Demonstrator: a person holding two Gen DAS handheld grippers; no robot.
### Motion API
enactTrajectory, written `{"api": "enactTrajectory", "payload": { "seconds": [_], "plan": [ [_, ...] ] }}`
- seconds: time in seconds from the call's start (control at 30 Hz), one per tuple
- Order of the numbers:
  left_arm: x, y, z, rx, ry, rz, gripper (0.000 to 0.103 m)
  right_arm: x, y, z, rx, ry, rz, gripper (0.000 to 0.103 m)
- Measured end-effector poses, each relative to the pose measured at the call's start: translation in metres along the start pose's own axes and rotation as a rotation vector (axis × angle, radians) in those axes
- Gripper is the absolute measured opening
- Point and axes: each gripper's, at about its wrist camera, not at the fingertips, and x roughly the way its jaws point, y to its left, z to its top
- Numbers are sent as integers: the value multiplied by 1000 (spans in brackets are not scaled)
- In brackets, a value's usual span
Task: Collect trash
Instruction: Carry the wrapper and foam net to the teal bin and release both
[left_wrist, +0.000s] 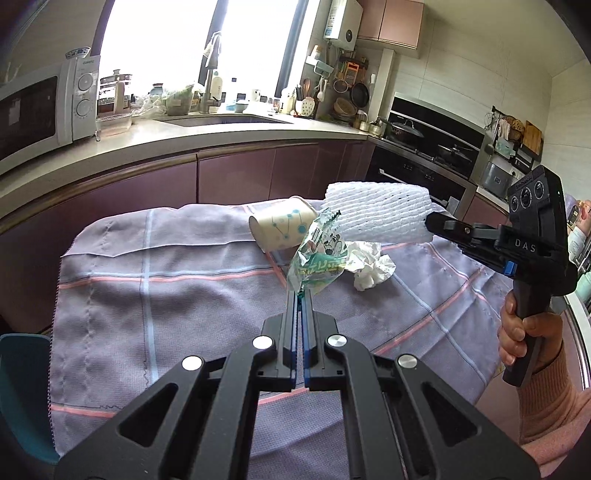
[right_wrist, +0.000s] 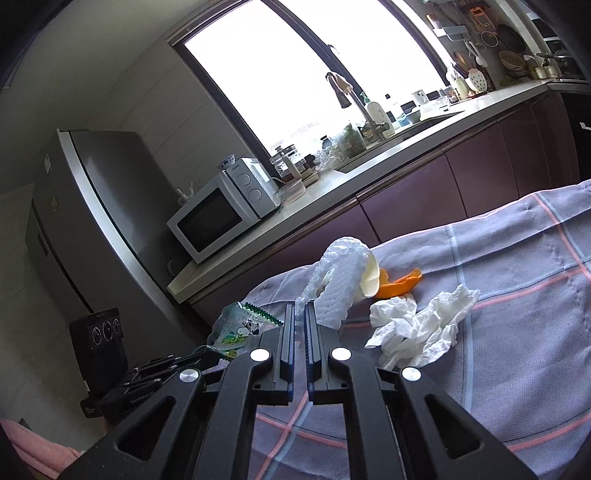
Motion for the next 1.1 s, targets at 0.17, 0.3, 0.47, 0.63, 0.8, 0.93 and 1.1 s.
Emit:
{"api": "enactTrajectory", "payload": {
  "seconds": [0.17, 0.3, 0.47, 0.63, 0.8, 0.93, 1.1],
  "plan": [
    [-30, 20, -4, -41, -42, 47, 2, 26, 27, -7, -26, 51, 61, 4],
    [-50, 39, -11, -71, -60, 88, 2, 47, 47, -11, -49, 87, 108, 4],
    [-72, 66, -20, -117, -69, 144, 2, 74, 72, -16, -73, 139, 164, 4],
    [-97, 96, -28, -163, -93, 209, 2, 104, 99, -20, -100, 199, 221, 4],
    [-121, 125, -36, -199, -111, 284, 2, 136, 131, -26, -136, 261, 284, 4],
    [-139, 151, -46, -239, -115, 346, 2, 164, 155, -35, -169, 316, 326, 4],
    [-157, 181, -61, -289, -110, 417, 2, 195, 180, -46, -197, 376, 370, 4]
  ]
}}
